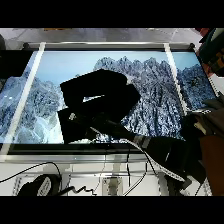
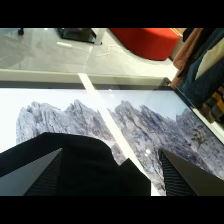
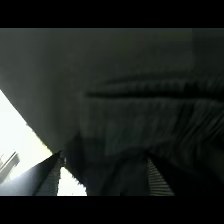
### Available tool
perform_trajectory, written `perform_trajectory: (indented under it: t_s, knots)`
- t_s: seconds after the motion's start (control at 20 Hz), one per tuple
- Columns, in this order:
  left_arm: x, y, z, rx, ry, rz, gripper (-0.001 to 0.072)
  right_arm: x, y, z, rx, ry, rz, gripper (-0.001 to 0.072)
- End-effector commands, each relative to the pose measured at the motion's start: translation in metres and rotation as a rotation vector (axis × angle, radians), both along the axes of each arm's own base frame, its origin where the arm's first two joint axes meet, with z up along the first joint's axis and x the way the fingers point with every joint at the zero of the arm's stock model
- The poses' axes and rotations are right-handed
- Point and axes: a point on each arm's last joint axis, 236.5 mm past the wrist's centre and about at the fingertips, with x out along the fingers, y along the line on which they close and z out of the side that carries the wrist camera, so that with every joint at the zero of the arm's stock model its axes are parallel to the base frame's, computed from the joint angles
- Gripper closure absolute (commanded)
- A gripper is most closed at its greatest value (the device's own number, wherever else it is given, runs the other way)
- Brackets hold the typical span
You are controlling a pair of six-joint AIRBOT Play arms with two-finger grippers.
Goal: Fold the clothes and pants, and hang the long-sleeved shirts on hangers.
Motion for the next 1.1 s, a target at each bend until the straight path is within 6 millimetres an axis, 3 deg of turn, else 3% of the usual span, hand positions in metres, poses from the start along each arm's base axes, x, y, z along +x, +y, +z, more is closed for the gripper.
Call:
perform_trajectory:
  t_s: [0.0, 0.15, 0.35, 0.6, 0.7, 0.8, 0.95, 1.05]
  knots:
    - [0.000, 0.000, 0.001, 0.000, -0.002, 0.002, 0.0007, 0.019, 0.002, -0.005, -0.006, -0.056, -0.036, 0.0356]
    - [0.000, 0.000, 0.000, 0.000, -0.001, 0.001, 0.0006, 0.029, 0.002, 0.001, -0.004, -0.080, -0.041, 0.0691]
    - [0.000, 0.000, 0.000, 0.000, -0.001, 0.001, 0.0006, 0.037, -0.002, 0.030, -0.039, -0.101, -0.055, 0.0692]
    - [0.000, 0.000, 0.000, 0.000, -0.001, 0.001, 0.0006, 0.069, -0.028, 0.123, 0.056, -0.158, -0.193, 0.0693]
    - [0.000, 0.000, 0.000, 0.000, -0.001, 0.001, 0.0006, 0.090, -0.062, 0.166, 0.132, -0.168, -0.334, 0.0693]
    - [0.000, 0.000, 0.001, 0.000, -0.002, 0.002, 0.0006, 0.109, -0.111, 0.203, 0.203, -0.146, -0.516, 0.0694]
    - [0.000, 0.000, 0.001, 0.000, -0.002, 0.001, 0.0006, 0.129, -0.187, 0.243, 0.260, -0.152, -0.704, 0.0694]
    - [-0.001, -0.002, 0.004, -0.018, -0.007, -0.008, 0.0006, 0.134, -0.244, 0.259, 0.257, -0.170, -0.812, 0.0695]
